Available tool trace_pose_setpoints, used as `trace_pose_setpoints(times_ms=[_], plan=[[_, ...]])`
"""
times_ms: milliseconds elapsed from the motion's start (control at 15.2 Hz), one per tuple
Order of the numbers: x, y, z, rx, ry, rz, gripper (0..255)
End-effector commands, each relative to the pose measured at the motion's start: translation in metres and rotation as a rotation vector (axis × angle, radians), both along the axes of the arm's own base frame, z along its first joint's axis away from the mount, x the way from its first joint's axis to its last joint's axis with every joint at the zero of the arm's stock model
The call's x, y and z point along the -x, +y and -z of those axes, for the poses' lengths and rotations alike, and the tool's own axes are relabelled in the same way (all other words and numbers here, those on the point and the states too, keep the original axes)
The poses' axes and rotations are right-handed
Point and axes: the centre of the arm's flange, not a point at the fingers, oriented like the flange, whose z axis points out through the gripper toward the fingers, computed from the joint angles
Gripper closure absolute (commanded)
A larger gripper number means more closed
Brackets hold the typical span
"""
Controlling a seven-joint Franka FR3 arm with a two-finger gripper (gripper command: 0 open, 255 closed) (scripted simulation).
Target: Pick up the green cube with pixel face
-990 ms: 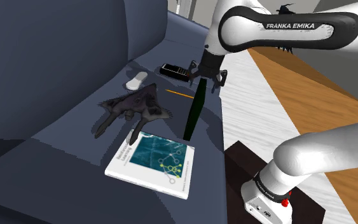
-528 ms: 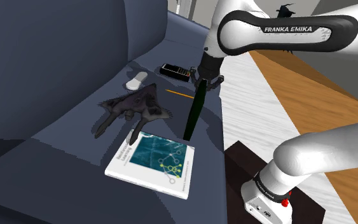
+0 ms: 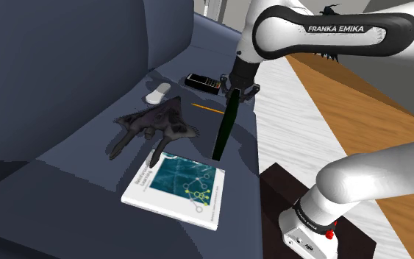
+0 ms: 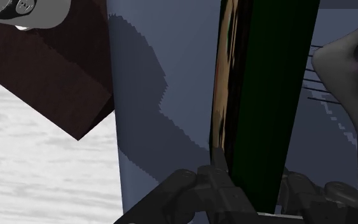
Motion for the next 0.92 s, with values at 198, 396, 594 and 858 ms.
trace_pose_setpoints(times_ms=[198, 396, 594, 858], plan=[[0.001, 0.000, -0.027, 0.000, -0.001, 0.000, 255], [0.001, 0.000, -0.043, 0.000, -0.001, 0.000, 255], [0.001, 0.000, -0.058, 0.000, -0.001, 0.000, 255], [0.001, 0.000, -0.070, 0.000, -0.001, 0.000, 255]])
